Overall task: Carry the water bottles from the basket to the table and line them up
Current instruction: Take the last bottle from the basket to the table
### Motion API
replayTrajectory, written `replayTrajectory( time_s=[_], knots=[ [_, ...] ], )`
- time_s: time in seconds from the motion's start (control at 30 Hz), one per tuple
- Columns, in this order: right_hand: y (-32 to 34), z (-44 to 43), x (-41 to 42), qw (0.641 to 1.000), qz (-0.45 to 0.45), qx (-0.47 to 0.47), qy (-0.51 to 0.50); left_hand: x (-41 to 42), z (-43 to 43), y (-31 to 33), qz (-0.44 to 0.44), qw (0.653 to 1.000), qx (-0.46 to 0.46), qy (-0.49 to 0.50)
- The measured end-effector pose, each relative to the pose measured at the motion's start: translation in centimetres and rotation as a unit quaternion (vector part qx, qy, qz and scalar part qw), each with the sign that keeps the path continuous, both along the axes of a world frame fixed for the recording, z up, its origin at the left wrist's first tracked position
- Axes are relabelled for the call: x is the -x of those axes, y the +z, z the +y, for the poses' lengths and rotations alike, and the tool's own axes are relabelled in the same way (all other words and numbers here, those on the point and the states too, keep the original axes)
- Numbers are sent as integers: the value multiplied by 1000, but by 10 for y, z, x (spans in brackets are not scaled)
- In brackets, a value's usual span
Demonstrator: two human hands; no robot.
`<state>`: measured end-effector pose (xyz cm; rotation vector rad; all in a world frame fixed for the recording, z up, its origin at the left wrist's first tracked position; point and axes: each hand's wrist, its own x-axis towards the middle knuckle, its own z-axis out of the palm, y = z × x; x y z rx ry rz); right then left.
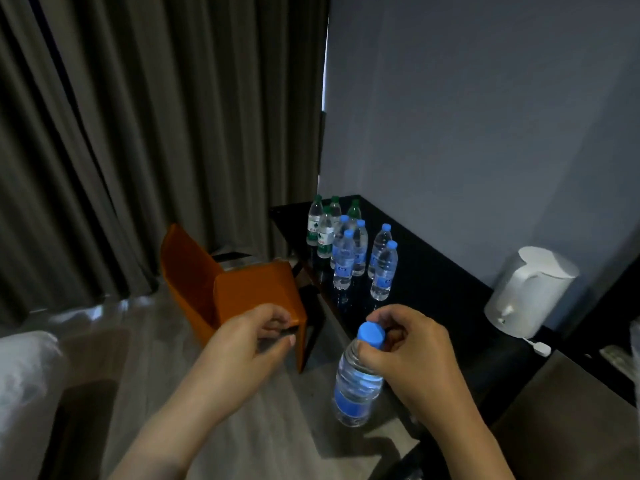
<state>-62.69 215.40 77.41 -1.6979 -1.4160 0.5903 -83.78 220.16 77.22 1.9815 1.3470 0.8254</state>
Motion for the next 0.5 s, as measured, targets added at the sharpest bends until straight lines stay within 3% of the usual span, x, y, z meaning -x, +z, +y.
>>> replayTrajectory(
  time_s=[0.5],
  knots=[
    [-21,185,-20,998,-20,20,-64,-23,218,-31,-36,996,25,-82]
  ],
)
